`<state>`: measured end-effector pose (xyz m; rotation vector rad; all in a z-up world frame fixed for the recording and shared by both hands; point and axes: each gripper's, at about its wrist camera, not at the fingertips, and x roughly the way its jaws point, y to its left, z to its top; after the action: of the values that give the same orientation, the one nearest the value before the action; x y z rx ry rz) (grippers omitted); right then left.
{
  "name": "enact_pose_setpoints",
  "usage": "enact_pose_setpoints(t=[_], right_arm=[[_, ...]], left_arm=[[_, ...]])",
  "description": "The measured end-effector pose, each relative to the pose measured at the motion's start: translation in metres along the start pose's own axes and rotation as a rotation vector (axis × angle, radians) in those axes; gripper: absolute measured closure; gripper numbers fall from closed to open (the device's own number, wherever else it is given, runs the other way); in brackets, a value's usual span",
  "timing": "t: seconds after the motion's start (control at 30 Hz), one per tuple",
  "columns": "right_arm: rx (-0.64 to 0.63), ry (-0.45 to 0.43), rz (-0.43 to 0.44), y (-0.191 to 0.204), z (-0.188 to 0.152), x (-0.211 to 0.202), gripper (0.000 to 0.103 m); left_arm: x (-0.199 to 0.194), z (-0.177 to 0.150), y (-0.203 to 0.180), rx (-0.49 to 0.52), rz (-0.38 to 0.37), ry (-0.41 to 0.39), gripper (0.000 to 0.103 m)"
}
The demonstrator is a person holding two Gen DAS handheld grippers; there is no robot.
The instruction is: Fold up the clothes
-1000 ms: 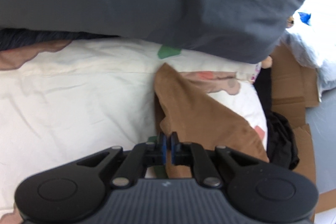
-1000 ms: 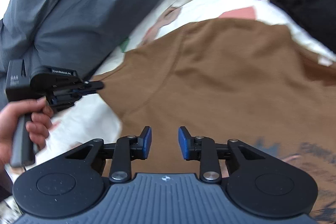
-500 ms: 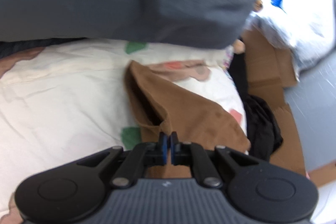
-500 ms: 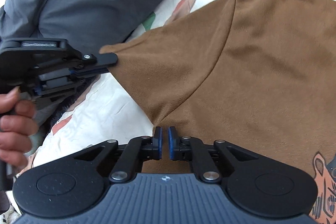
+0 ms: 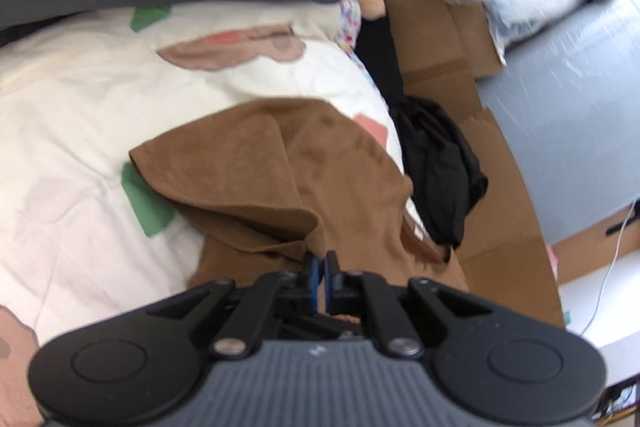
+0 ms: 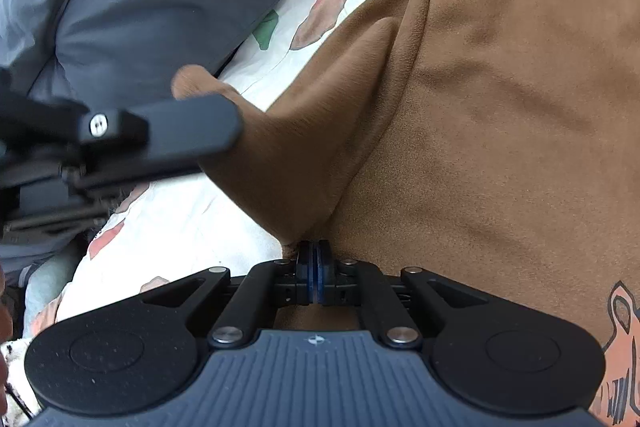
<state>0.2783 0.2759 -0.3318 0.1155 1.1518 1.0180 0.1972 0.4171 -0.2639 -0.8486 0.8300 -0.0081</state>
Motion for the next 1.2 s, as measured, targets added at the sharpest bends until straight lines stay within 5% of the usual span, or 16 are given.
enact_pose_setpoints(t=[0.17,0.33,0.6,0.77,0.9,1.2], right_arm=[[-0.012,0.026,0.001,-0.002,0.002,-0.013,0.096],[-0.075,0.019,-0.1,-0.007,-0.003,-0.049,0.071],[-0.039,0.008,-0.2,-0.024,-0.019,-0.108,0.067],[-0.036,-0.006,-0.239,-0.023,-0.023,-0.144,0.067],[-0.048,-0.013,-0.243,-0.019,-0.03,-0.16,0.066],[-0.125,-0.025,-0.257,-0.012,-0.033,-0.182,0.06]], left_arm=[[0.007,-0.009,0.003,0.006,0.056,0.009,0.1],[0.017,-0.02,-0.015,0.151,0.151,-0.011,0.1],[0.038,-0.043,-0.036,0.273,0.263,0.046,0.098],[0.047,-0.048,-0.038,0.289,0.295,0.148,0.072],[0.031,-0.051,-0.05,0.338,0.292,0.131,0.034],[0.017,-0.045,-0.073,0.357,0.293,0.12,0.035]])
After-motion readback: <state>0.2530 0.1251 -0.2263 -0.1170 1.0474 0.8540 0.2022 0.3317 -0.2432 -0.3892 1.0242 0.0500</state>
